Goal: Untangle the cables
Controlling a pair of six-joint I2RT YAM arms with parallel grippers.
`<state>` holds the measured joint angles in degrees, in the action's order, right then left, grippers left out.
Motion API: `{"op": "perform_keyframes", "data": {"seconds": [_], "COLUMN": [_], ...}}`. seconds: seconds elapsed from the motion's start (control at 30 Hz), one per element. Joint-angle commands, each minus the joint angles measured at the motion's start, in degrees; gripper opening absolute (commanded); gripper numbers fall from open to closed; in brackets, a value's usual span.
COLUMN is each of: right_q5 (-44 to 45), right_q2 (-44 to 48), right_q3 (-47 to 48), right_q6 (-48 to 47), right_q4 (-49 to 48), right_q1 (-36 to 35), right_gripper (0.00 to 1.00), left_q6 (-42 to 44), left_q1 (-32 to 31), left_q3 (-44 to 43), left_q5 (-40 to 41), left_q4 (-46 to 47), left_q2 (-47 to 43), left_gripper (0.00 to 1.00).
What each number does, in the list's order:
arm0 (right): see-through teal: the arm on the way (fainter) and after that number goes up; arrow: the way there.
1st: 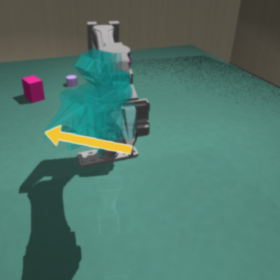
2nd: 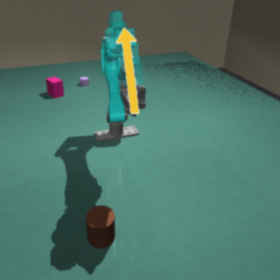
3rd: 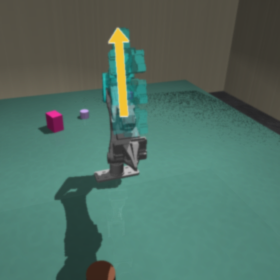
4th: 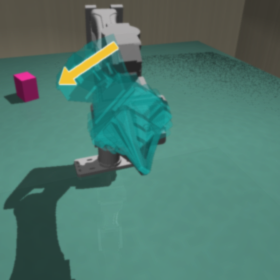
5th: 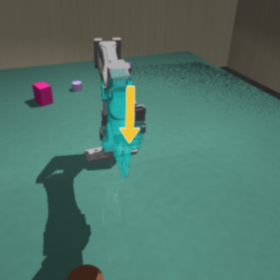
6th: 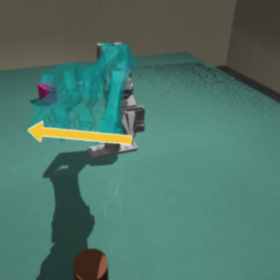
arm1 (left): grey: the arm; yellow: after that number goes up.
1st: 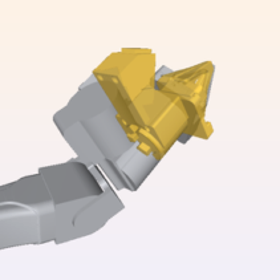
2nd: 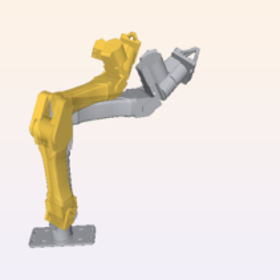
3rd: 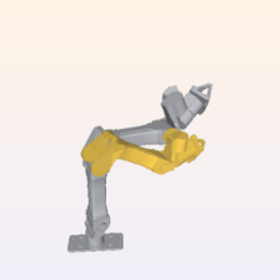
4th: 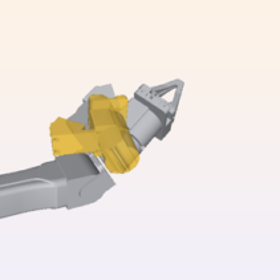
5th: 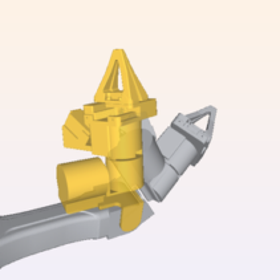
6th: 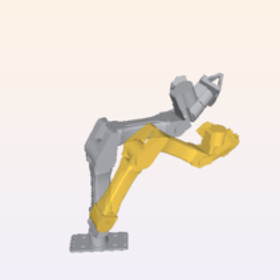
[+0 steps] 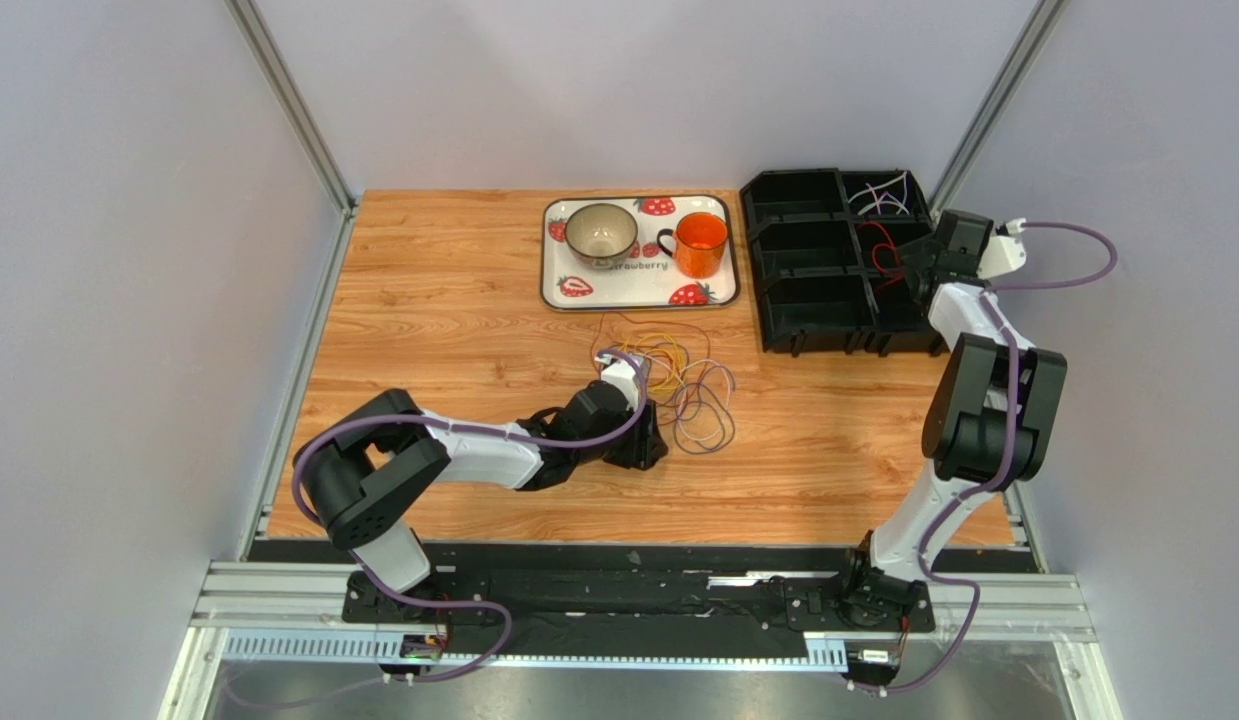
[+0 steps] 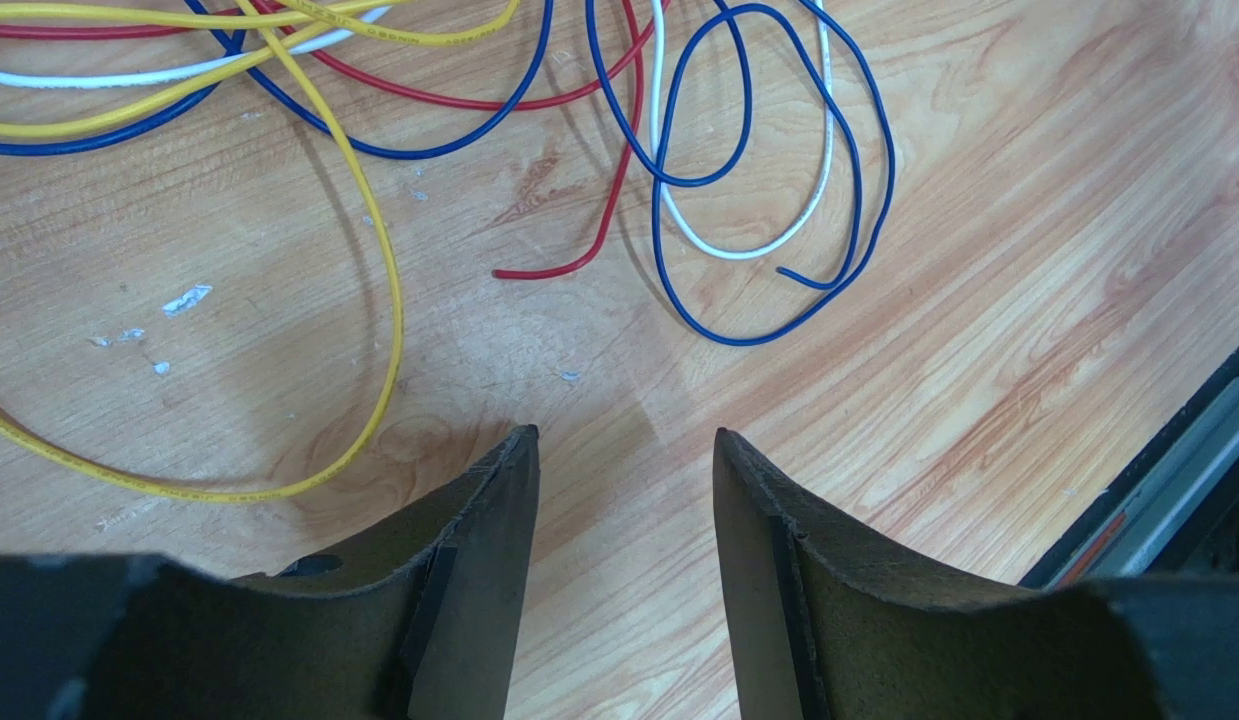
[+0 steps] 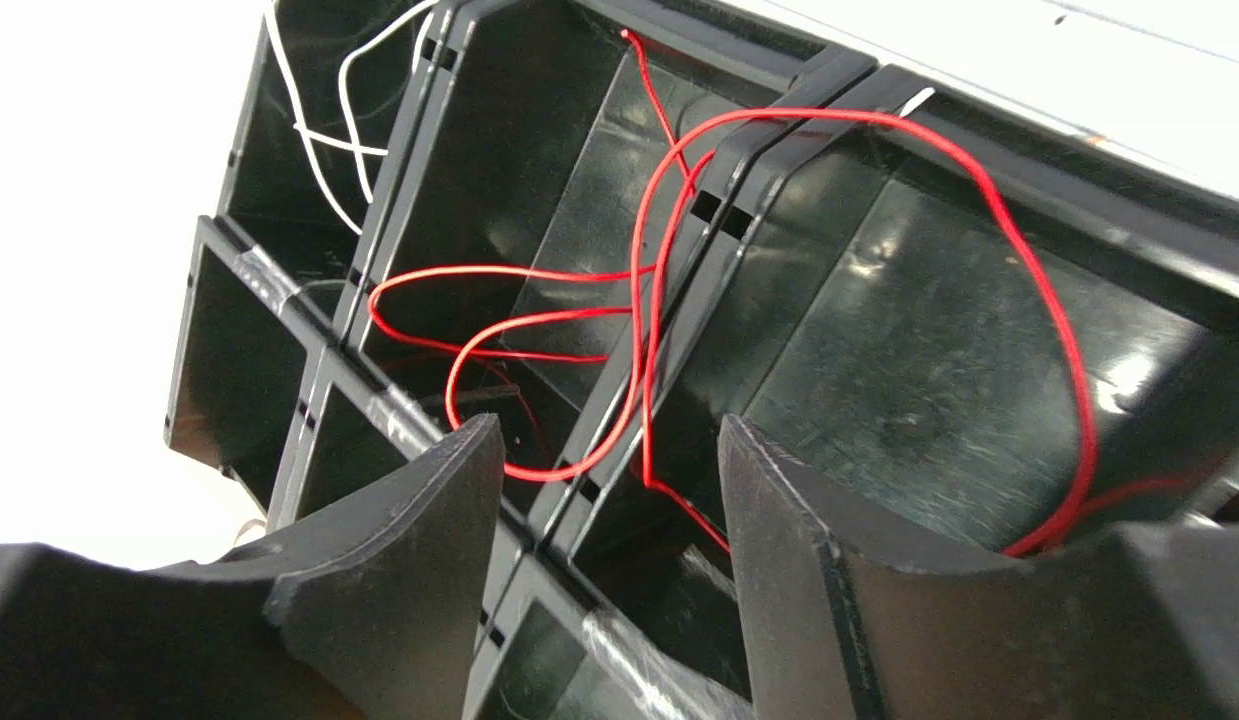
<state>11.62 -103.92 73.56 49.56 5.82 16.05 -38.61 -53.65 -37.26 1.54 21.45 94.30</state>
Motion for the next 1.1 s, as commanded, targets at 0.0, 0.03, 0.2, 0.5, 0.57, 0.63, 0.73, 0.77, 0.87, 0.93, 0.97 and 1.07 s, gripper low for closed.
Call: {"op": "perform_keyframes", "data": {"seconds": [0.0, 0.03, 0.2, 0.5, 0.57, 0.63, 0.73, 0.77, 0.87, 0.93, 0.97, 1.07], "right_q5": [-1.2, -1.2, -1.3, -1.9, -2.3, -2.4, -2.5, -2.6, -2.7, -2.9, -2.9, -2.4], "right_q2": [-2.5, -3.0, -4.5, -5.9, -6.1, -6.4, -7.0, -7.2, -8.0, -8.5, -8.8, -9.4], "right_q3": [3.7, 4.3, 5.4, 5.5, 5.5, 5.6, 6.2, 6.8, 7.6, 8.3, 8.5, 8.9], "right_q6": [2.5, 2.6, 3.0, 2.8, 2.8, 2.7, 2.6, 2.5, 2.1, 1.7, 1.4, 1.3], "right_q4": [-0.6, -0.5, -0.5, -0.6, -0.7, -0.7, -0.7, -0.7, -1.0, -1.4, -1.3, -1.3], "right_q1": [0.4, 0.5, 0.6, 1.2, 1.3, 1.4, 1.6, 1.5, 1.6, 1.6, 1.6, 1.6], "right_gripper": [0.57, 0.56, 0.51, 0.37, 0.37, 0.37, 0.37, 0.37, 0.37, 0.37, 0.37, 0.37], "left_q6": [1.1, 1.2, 1.3, 1.3, 1.3, 1.4, 1.3, 1.4, 1.3, 1.3, 1.3, 1.3], "left_q1": [-0.3, -0.3, -0.3, -0.3, -0.3, -0.3, -0.3, -0.3, -0.3, -0.3, -0.3, -0.3], "left_q3": [-2.4, -2.6, -3.2, -3.5, -3.5, -3.5, -3.6, -3.6, -3.7, -3.8, -3.8, -3.9], "left_q5": [0.0, 0.1, 0.1, 0.0, 0.0, 0.0, 0.0, -0.1, -0.1, 0.0, 0.0, 0.0], "left_q4": [0.1, -0.1, -0.6, -1.1, -1.1, -1.1, -1.1, -1.2, -1.2, -1.3, -1.3, -1.4], "left_q2": [0.6, 0.7, 1.1, 1.4, 1.5, 1.4, 1.5, 1.7, 1.7, 1.7, 1.8, 1.8], "left_gripper": [0.55, 0.55, 0.55, 0.55, 0.55, 0.55, 0.55, 0.55, 0.55, 0.55, 0.55, 0.55]}}
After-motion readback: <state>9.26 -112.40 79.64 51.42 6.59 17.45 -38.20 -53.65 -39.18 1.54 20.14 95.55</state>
